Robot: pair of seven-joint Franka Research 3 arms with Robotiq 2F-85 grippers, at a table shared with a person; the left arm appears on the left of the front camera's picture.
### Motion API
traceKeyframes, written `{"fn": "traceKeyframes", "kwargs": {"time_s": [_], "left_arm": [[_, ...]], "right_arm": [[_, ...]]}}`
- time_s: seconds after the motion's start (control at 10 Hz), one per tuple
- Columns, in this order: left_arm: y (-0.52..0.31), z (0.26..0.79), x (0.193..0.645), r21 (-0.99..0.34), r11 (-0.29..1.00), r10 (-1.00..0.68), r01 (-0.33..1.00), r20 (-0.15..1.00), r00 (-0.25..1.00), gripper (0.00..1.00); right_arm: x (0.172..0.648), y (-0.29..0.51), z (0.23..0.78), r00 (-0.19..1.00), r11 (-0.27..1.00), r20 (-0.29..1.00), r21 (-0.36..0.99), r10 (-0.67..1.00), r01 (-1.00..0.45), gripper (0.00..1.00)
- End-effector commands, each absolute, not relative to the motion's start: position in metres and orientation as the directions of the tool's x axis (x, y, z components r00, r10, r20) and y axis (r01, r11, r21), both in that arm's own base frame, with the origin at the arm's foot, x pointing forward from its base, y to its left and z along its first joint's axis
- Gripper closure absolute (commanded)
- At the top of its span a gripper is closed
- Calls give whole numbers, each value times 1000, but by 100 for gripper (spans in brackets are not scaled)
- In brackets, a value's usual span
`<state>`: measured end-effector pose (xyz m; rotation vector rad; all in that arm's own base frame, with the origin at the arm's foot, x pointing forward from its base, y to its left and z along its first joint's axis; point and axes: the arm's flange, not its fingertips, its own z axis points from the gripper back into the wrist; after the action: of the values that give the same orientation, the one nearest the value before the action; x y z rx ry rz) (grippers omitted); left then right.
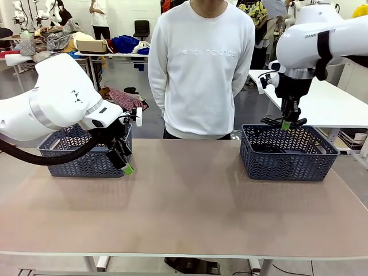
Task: Organize the cables according to human instructions.
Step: Pick up a bundle of cables and place it in the basket indicated by the human.
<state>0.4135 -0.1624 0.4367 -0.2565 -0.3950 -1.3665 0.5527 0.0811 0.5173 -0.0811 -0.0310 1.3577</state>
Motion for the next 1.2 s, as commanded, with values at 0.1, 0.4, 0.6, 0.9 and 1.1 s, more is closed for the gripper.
{"fn": "traceKeyframes", "kwargs": {"time_s": [0.1, 0.4, 0.6, 0.9, 1.1], "left_arm": [[-161, 437, 413, 50, 204, -889, 978, 428, 164, 0], [-161, 437, 413, 50, 204, -889, 978, 428, 164, 0], [-161, 437, 413, 50, 204, -889, 978, 428, 164, 0], [-161, 437, 413, 50, 204, -889, 978, 428, 164, 0], [-161, 437, 413, 50, 204, -889, 978, 428, 164, 0]], "right_arm": [[559, 59, 500, 347, 341, -28, -120, 937, -932, 100], [575, 48, 479, 402, 389, -58, -156, 914, -908, 100], [588, 49, 462, 355, 339, -64, -179, 933, -924, 100], [596, 51, 443, 317, 303, -51, -184, 947, -935, 100], [596, 48, 434, 308, 303, -4, -164, 951, -939, 65]]}}
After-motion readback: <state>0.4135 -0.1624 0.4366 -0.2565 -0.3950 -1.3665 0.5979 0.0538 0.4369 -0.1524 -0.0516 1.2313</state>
